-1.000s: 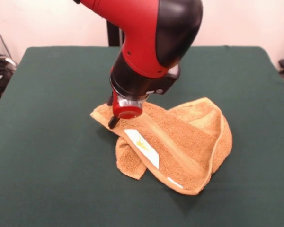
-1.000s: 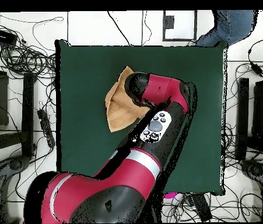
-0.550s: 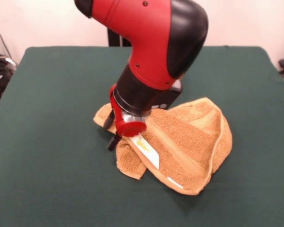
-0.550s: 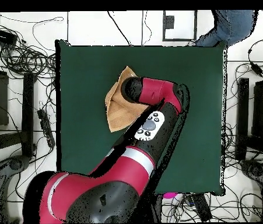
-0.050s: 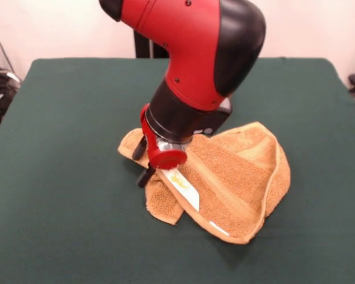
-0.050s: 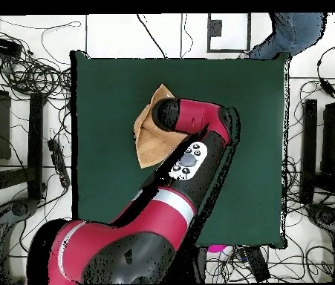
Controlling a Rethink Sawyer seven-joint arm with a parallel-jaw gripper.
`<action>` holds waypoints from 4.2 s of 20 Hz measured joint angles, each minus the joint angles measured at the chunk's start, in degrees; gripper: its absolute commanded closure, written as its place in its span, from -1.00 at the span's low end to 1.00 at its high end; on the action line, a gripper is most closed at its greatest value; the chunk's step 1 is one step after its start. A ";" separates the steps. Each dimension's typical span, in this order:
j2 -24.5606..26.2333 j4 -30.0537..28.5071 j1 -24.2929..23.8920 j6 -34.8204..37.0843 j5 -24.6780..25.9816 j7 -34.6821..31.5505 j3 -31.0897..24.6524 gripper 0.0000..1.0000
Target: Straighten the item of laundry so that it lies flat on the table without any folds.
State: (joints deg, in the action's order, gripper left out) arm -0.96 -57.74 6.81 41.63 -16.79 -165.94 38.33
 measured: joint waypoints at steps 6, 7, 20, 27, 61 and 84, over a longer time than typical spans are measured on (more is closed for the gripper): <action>-2.40 -1.03 -0.06 4.52 0.01 0.00 0.01 -1.00; -2.75 -1.11 -0.10 5.07 0.01 0.00 0.00 -1.00; -3.85 -2.45 -2.76 4.87 0.02 0.00 -2.22 -1.00; -3.83 -4.58 -4.70 1.51 0.02 0.00 -5.45 -1.00; -14.12 -7.54 -9.37 11.23 14.73 0.01 -14.48 1.00; -22.79 -7.69 -10.40 4.85 16.94 0.01 -17.30 -1.00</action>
State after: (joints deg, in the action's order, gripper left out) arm -23.75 -65.42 -3.59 46.48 0.15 -165.93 21.03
